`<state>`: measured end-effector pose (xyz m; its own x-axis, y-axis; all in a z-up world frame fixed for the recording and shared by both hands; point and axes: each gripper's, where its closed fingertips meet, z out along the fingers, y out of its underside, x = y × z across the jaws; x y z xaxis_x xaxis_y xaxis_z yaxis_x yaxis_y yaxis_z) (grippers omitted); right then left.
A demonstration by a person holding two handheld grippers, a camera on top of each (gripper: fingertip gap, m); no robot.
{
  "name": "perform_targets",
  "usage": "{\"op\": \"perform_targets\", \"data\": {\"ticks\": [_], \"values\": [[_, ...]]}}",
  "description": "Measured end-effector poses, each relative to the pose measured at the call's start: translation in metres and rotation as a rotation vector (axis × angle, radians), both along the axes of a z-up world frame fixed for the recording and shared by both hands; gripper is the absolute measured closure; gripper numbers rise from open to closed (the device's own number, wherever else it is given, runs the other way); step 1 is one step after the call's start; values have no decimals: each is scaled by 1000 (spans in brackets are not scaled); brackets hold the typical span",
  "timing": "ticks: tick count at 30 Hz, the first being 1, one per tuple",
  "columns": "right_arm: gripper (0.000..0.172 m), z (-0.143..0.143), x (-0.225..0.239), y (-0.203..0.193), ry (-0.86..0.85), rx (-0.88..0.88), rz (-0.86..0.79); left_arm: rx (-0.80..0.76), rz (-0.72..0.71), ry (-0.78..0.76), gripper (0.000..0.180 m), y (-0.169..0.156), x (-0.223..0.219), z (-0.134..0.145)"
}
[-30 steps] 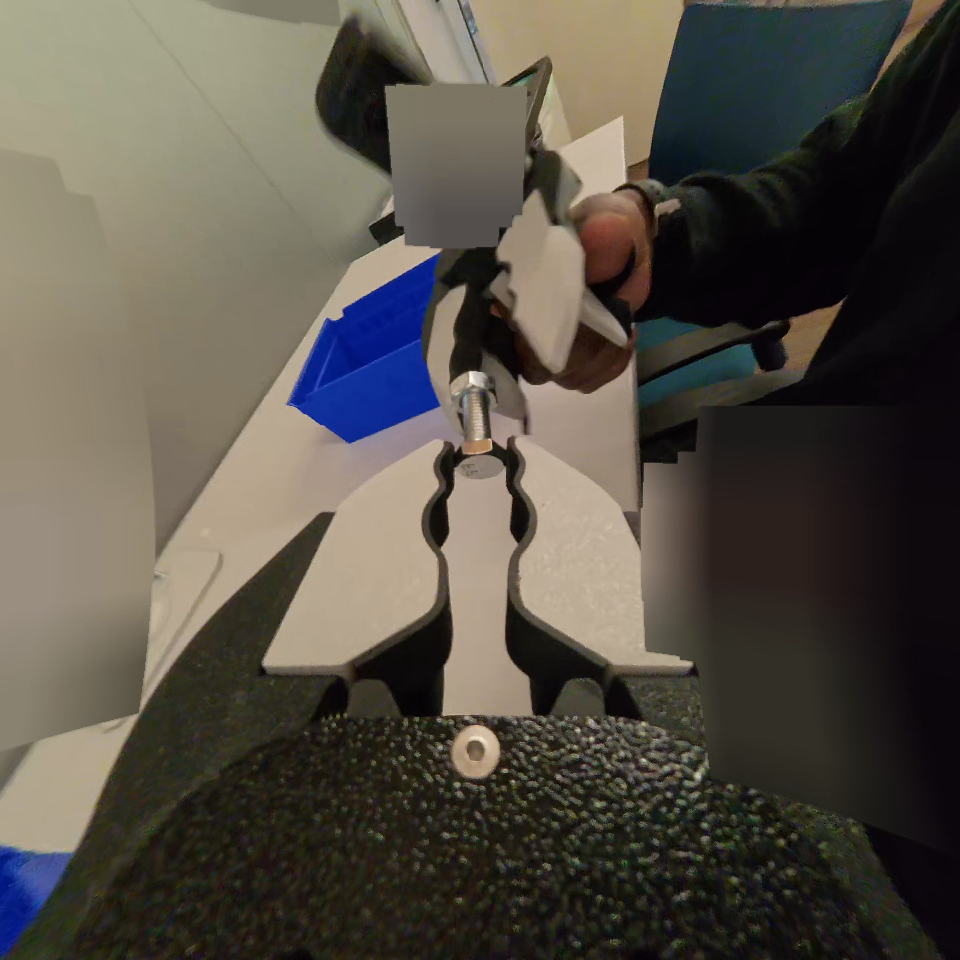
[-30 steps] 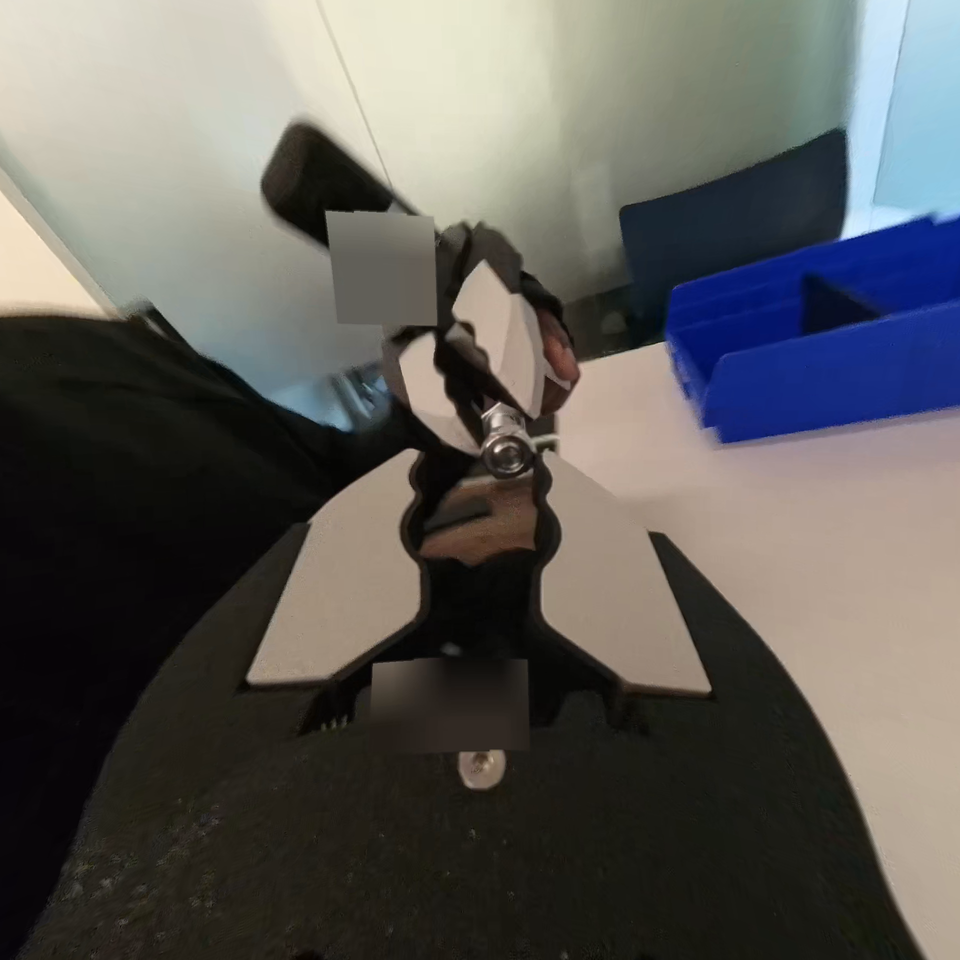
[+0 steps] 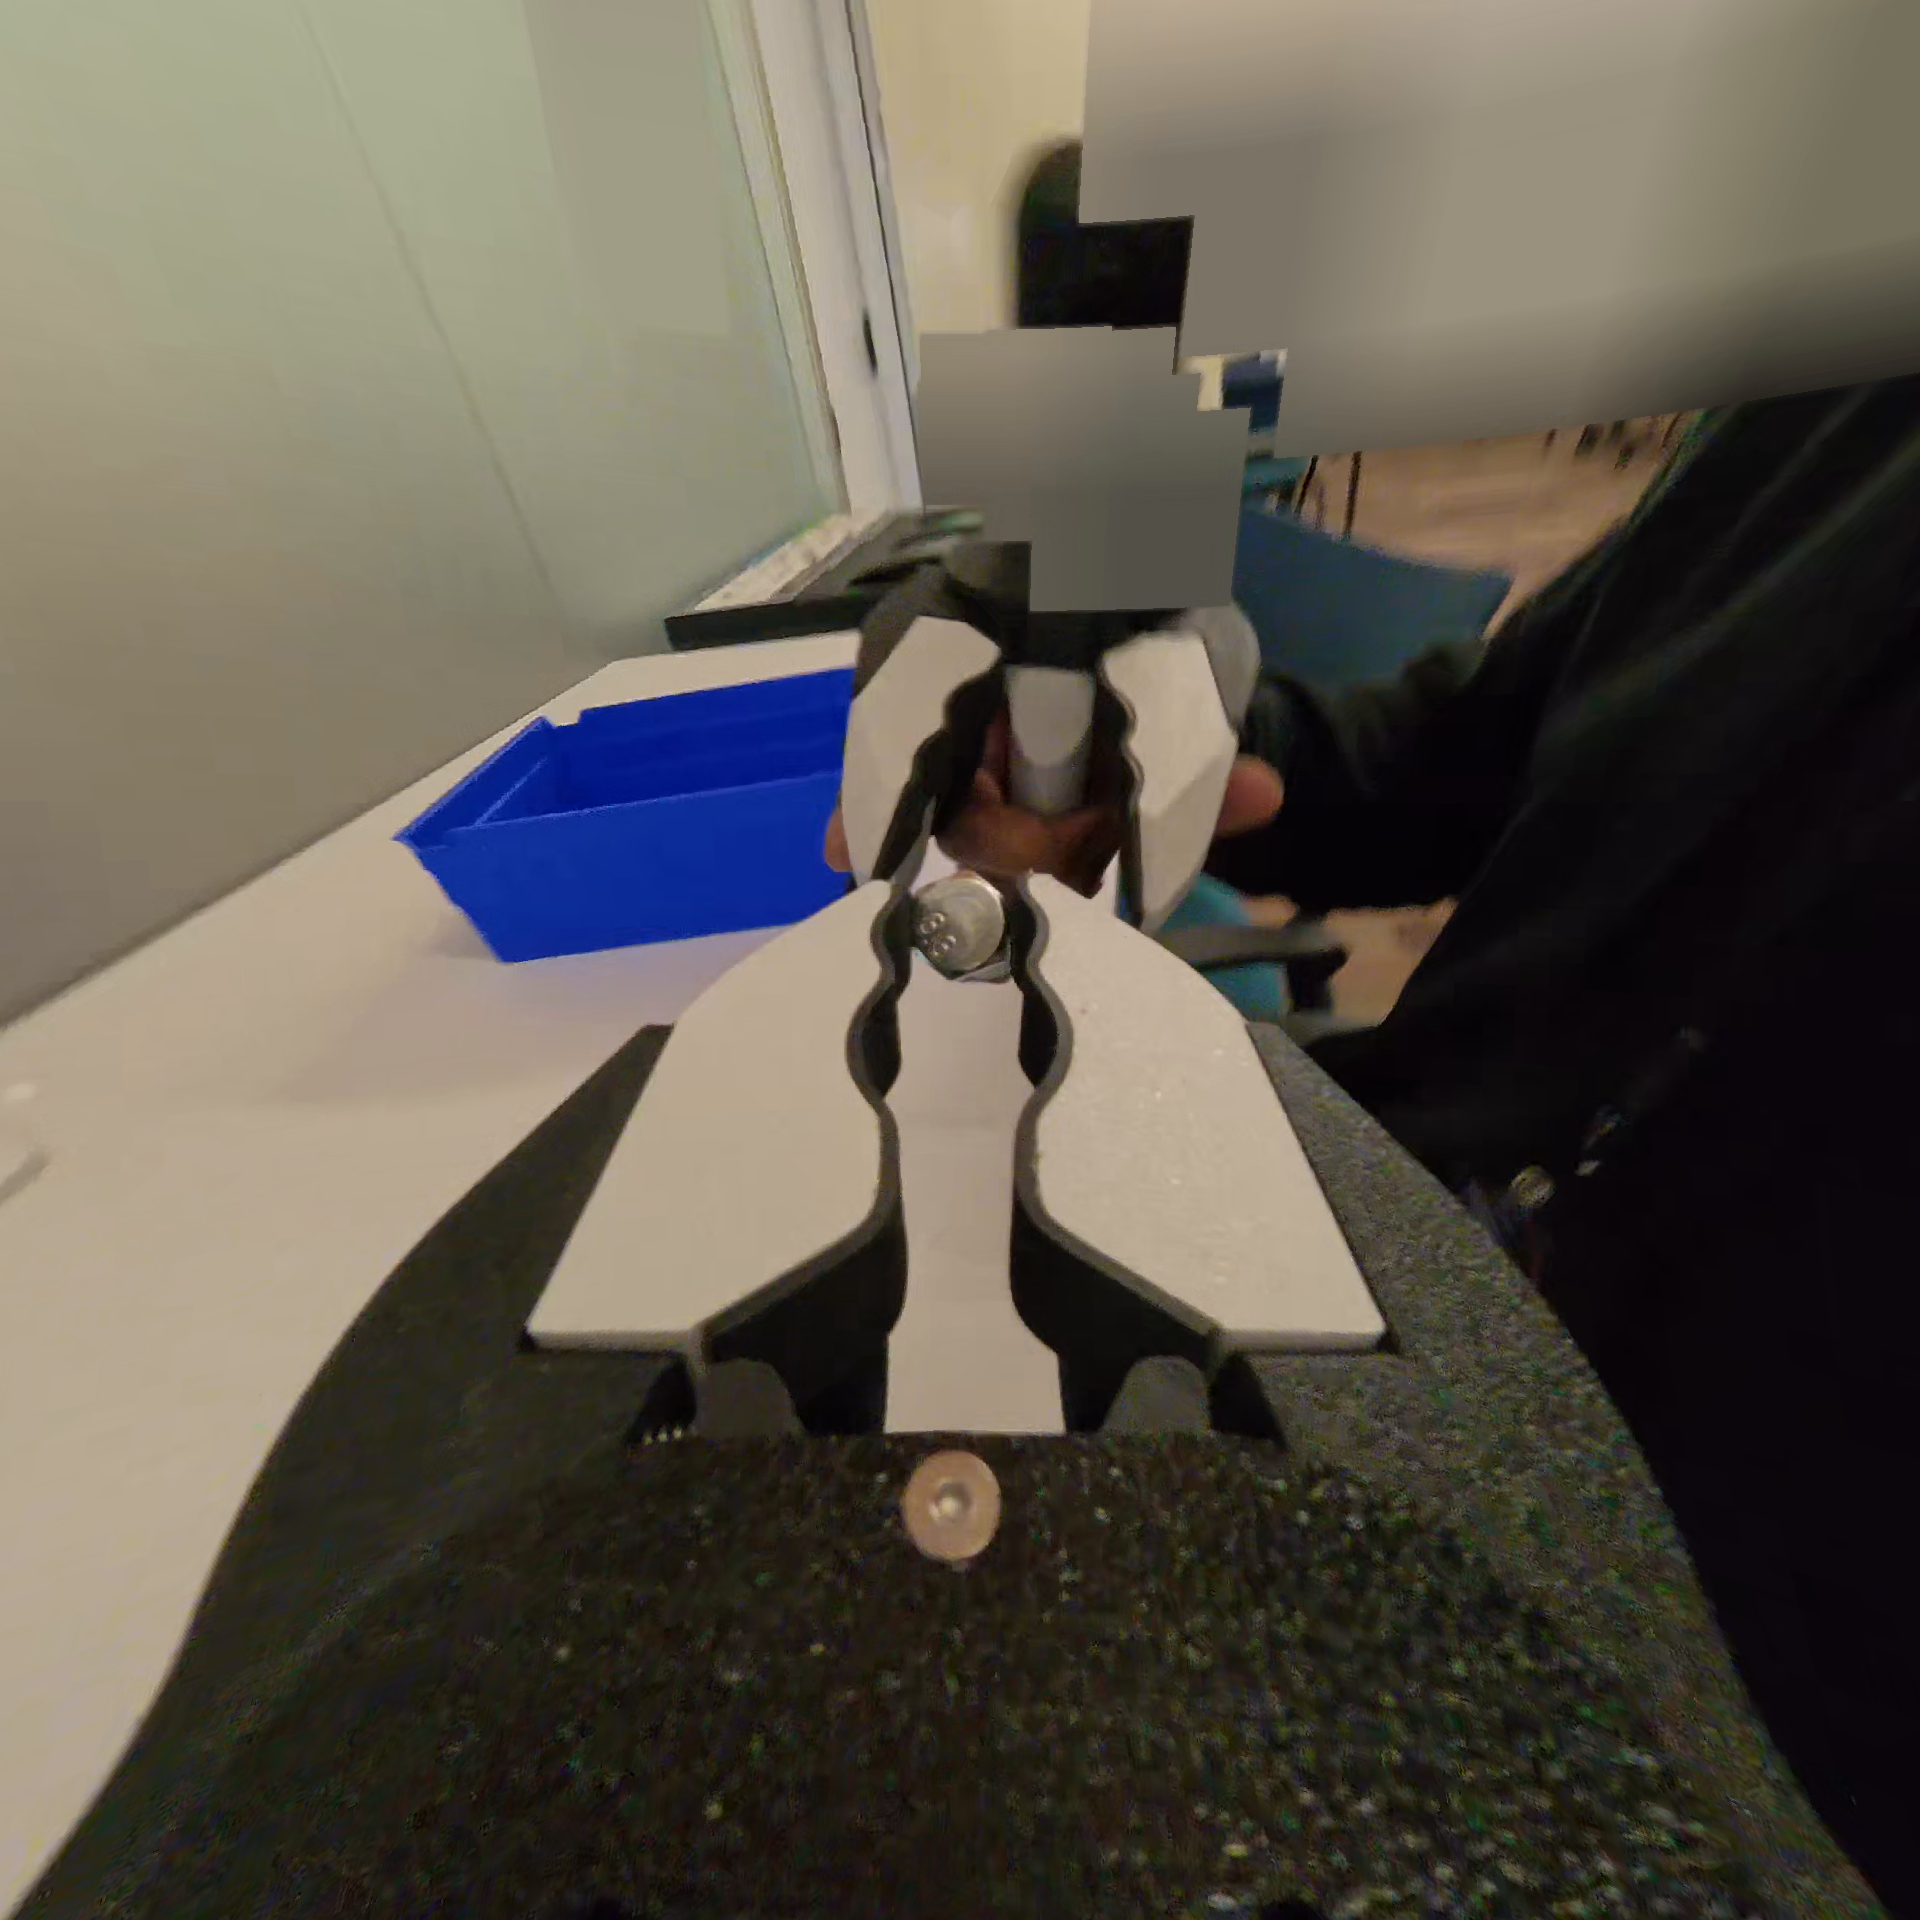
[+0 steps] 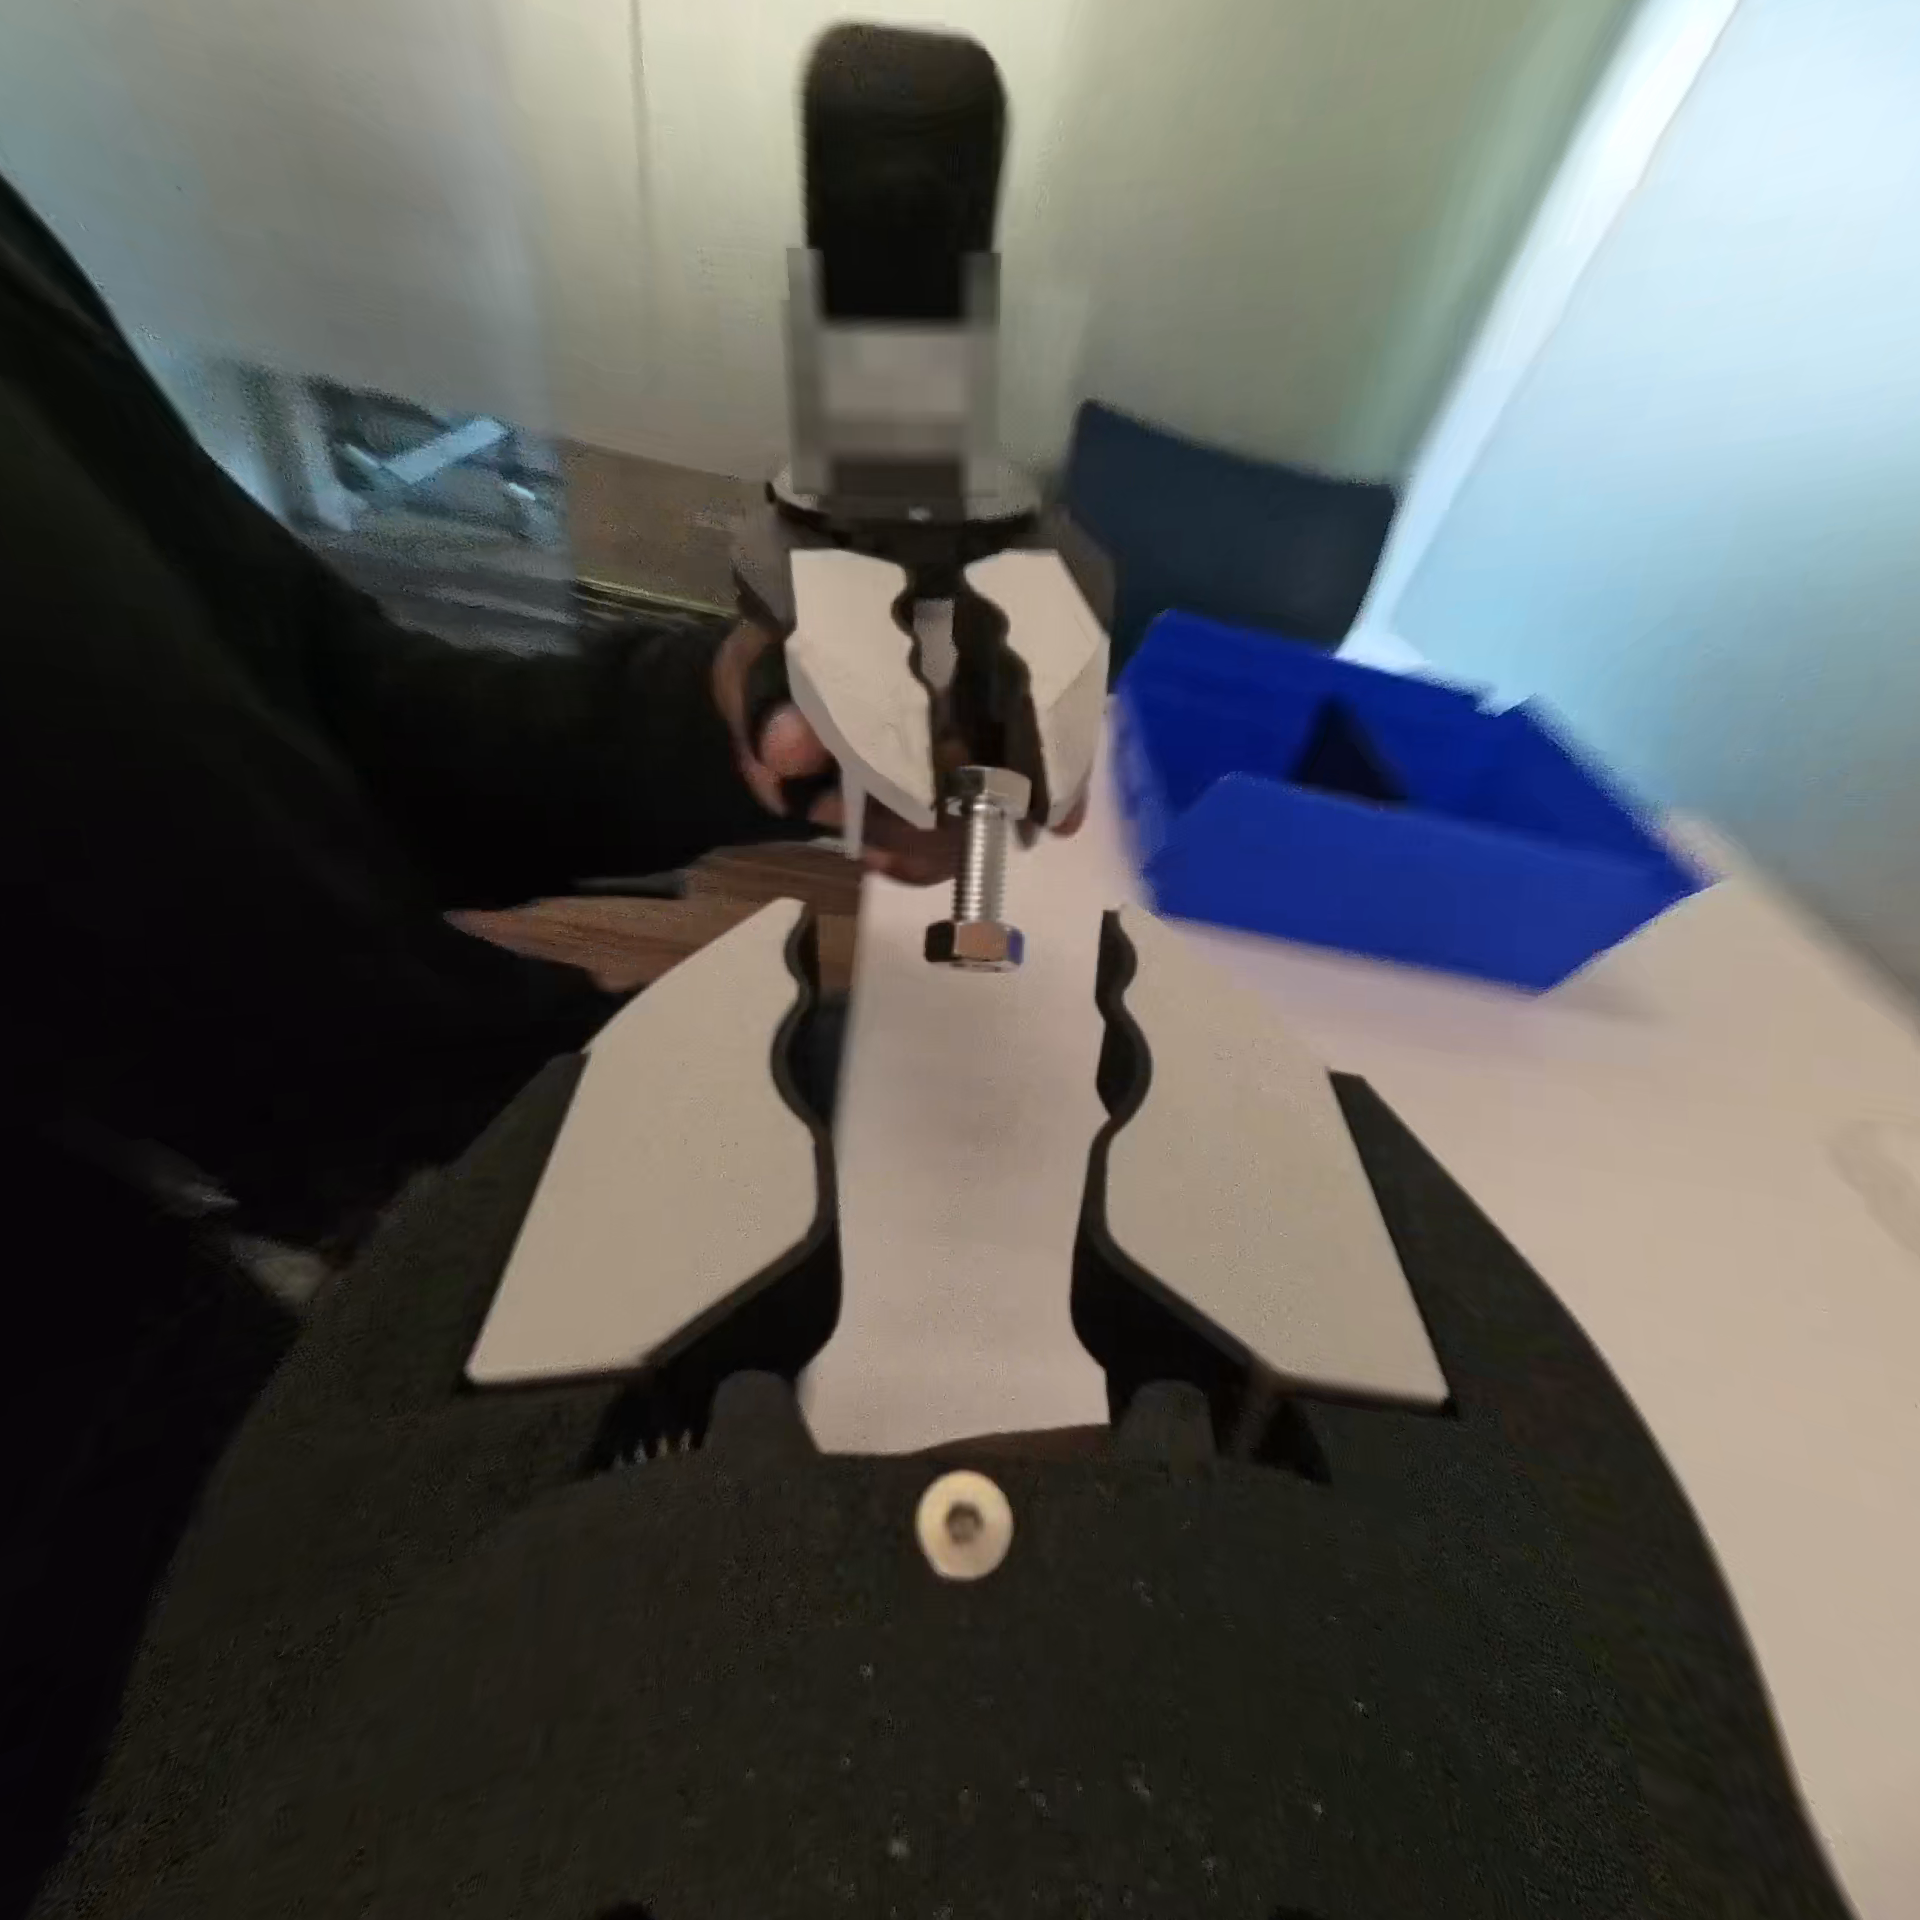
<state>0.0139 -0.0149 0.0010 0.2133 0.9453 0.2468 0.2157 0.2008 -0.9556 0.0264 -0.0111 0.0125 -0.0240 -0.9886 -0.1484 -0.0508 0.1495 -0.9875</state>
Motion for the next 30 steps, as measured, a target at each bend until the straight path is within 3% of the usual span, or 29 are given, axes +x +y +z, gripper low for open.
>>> {"op": "perform_targets", "data": {"ticks": [6, 9, 12, 14, 18, 20, 22, 24, 27, 30], "values": [[125, 4, -2, 11, -94, 531, -268, -361, -34, -240, 163, 4, -1, 12], [131, 2, -6, 9, -116, 622, -285, -478, -54, -284, 163, 5, 0, 10], [153, 3, -7, 9, -114, 622, -297, -536, -64, -295, 163, 4, 3, 7], [153, -2, -10, 11, -64, 409, -264, -503, -54, -307, 163, 4, 2, 6], [152, -5, -21, -4, 239, -527, 30, -357, -70, -359, 163, -2, -1, 7], [150, 10, -15, -2, 439, -702, 142, -356, -62, -445, 163, -3, -5, 13], [139, 14, -8, 1, 502, -604, 133, -371, -22, -524, 163, 2, -9, 17], [127, 12, -3, 5, 489, -375, 6, -416, 18, -594, 163, 8, -15, 19], [124, 10, 1, 10, 390, 34, -223, -503, 65, -659, 164, 16, -18, 19], [124, 5, -5, 11, 225, 299, -345, -595, 36, -675, 164, 14, -12, 16]]}}
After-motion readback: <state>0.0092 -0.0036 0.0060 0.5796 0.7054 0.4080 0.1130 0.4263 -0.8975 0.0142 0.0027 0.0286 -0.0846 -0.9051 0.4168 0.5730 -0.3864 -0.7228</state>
